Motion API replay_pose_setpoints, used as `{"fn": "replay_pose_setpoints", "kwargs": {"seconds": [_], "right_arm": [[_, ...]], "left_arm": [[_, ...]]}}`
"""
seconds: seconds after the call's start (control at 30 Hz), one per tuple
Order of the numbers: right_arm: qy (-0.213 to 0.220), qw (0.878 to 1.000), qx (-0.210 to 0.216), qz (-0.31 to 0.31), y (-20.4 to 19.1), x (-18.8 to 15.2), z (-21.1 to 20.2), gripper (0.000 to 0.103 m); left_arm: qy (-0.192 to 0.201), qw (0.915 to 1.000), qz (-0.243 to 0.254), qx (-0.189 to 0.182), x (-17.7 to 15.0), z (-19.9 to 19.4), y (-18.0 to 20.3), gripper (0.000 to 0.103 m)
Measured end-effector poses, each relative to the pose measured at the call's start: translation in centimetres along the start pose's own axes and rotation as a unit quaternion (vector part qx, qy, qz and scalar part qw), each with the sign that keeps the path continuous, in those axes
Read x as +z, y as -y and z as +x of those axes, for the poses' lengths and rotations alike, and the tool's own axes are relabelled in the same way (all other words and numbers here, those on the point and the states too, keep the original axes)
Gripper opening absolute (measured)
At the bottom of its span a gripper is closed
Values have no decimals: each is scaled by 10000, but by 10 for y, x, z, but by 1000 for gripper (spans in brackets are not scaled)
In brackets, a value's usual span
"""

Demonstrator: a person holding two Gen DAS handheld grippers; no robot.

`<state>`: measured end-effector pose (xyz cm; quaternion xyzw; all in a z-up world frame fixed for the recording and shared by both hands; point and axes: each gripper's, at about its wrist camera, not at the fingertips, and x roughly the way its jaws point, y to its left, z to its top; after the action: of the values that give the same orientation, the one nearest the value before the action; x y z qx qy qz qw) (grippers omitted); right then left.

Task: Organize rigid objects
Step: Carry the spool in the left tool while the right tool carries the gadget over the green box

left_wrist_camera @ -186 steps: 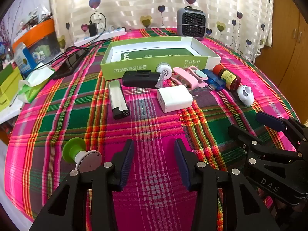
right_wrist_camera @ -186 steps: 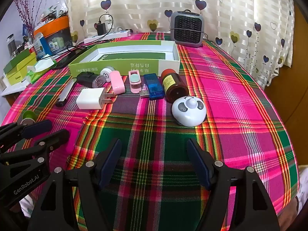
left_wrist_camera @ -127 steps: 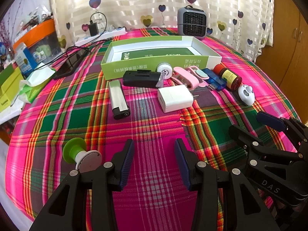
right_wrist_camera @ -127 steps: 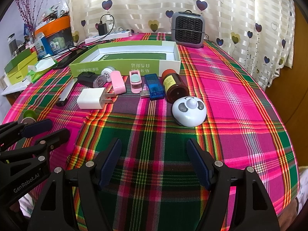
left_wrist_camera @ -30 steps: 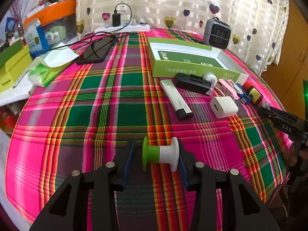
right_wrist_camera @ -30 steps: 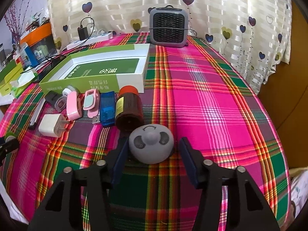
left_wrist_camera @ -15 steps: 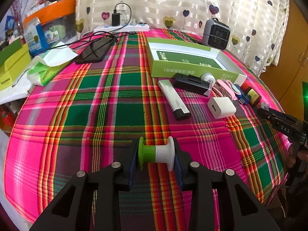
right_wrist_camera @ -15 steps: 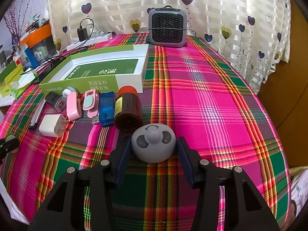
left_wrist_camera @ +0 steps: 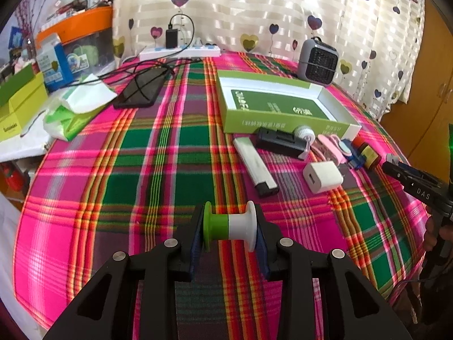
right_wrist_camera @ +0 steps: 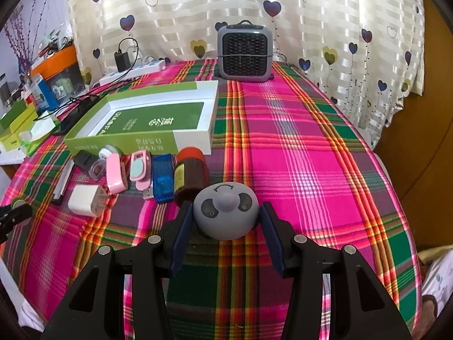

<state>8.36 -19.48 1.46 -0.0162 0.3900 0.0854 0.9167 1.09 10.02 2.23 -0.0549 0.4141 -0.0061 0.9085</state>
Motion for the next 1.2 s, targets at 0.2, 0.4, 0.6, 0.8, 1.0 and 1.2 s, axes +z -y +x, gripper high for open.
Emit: {"fn": "replay_pose_setpoints", "kwargs": {"seconds": [0.2,0.4,0.6,0.8,1.0,1.2], "right_arm": [[104,9999,48,-16,-3,11,-6,49],[202,9997,93,-90,-9,26,-10,49],[270,9994,133,-161,-15,45,-9,49],[294,9990,261,-208,-25,65,-2,49],[311,9985,351,-266,-34,84,7,49],[157,9983,505,-264,-44,100,31,49]], "left_arm": [[82,9999,36,-53,16,-2,2,31],[189,9996,130,-176,38,1,9,31],[183,9994,116,-254,58,10,10,31],[229,9991,186,-301,82,20,12,31],[250,9987,236,-371,103,32,14,31],[99,9985,207,-489,121,59,16,31]]}}
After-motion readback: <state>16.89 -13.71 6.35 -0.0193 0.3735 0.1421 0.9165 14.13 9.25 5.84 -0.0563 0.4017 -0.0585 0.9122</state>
